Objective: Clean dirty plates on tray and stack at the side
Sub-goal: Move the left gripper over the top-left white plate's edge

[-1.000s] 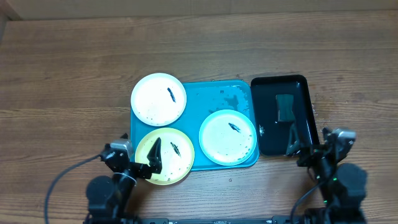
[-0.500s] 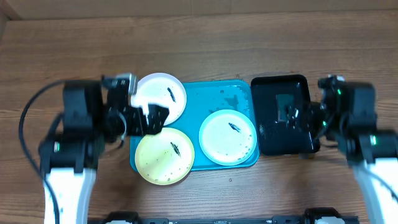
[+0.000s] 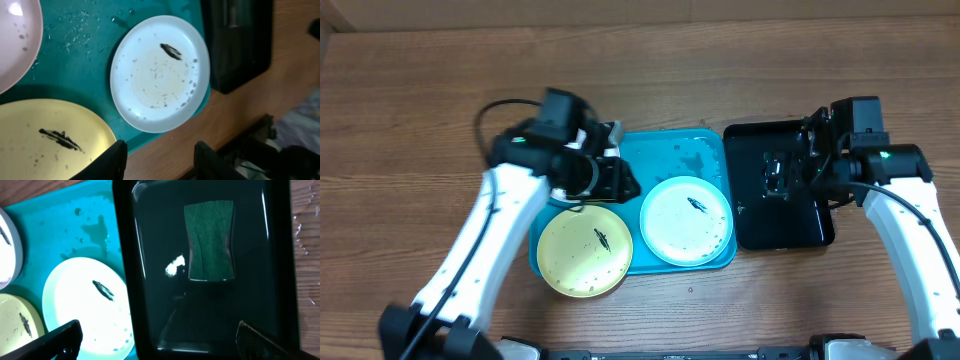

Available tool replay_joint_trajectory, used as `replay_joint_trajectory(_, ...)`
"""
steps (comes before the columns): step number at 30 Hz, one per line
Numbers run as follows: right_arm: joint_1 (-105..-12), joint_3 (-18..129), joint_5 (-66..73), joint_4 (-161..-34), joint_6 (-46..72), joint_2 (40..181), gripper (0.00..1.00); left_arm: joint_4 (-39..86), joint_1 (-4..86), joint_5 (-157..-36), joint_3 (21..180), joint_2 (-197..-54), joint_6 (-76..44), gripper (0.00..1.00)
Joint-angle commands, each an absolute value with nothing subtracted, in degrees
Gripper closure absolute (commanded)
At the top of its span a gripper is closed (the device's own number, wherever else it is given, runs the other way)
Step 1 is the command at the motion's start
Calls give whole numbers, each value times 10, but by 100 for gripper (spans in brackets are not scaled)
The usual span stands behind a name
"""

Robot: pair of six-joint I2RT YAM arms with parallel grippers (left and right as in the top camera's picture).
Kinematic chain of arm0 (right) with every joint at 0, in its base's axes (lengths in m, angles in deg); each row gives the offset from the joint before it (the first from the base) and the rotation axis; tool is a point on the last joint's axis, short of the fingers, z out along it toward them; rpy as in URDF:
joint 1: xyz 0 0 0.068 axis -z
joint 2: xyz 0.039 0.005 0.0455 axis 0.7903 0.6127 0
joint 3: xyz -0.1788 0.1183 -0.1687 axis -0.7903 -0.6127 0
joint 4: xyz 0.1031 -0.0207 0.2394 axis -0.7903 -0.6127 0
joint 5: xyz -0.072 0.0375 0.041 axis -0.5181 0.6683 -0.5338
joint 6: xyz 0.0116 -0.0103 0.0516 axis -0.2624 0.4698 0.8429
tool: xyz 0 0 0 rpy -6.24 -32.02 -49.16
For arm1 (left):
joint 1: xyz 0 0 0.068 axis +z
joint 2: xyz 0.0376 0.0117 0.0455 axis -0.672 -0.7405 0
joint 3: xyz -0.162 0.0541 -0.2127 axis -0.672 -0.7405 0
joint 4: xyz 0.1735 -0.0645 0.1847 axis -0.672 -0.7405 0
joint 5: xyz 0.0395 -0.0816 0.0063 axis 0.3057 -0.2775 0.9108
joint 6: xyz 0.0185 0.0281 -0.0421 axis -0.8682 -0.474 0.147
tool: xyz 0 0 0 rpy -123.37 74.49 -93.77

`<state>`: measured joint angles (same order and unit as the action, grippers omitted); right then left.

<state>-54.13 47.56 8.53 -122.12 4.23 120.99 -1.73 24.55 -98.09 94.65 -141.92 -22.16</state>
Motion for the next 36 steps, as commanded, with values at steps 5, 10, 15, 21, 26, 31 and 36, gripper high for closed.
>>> replay_joint_trajectory(5, -544, 490, 92, -1204, 38, 1230, 0, 41, 178, -854, 943, -1508, -162, 53)
replay_joint_trajectory(10, -544, 490, 92, -1204, 38, 1230, 0, 66, 178, -852, 943, -1545, -163, 60)
replay_joint_trajectory(15, -544, 490, 92, -1204, 38, 1230, 0, 76, 176, -852, 943, -1577, -162, 71)
replay_joint_trajectory(21, -544, 490, 92, -1204, 38, 1230, 0, 73, 172, -852, 943, -1612, -162, 75)
replay_joint_trajectory(26, -544, 490, 92, -1204, 38, 1230, 0, 75, 171, -840, 943, -1621, -162, 76)
replay_joint_trajectory(31, -544, 490, 92, -1204, 38, 1230, 0, 76, 169, -835, 943, -1621, -162, 77)
replay_joint_trajectory(36, -544, 490, 92, -1204, 38, 1230, 0, 75, 161, -810, 939, -1621, -162, 79)
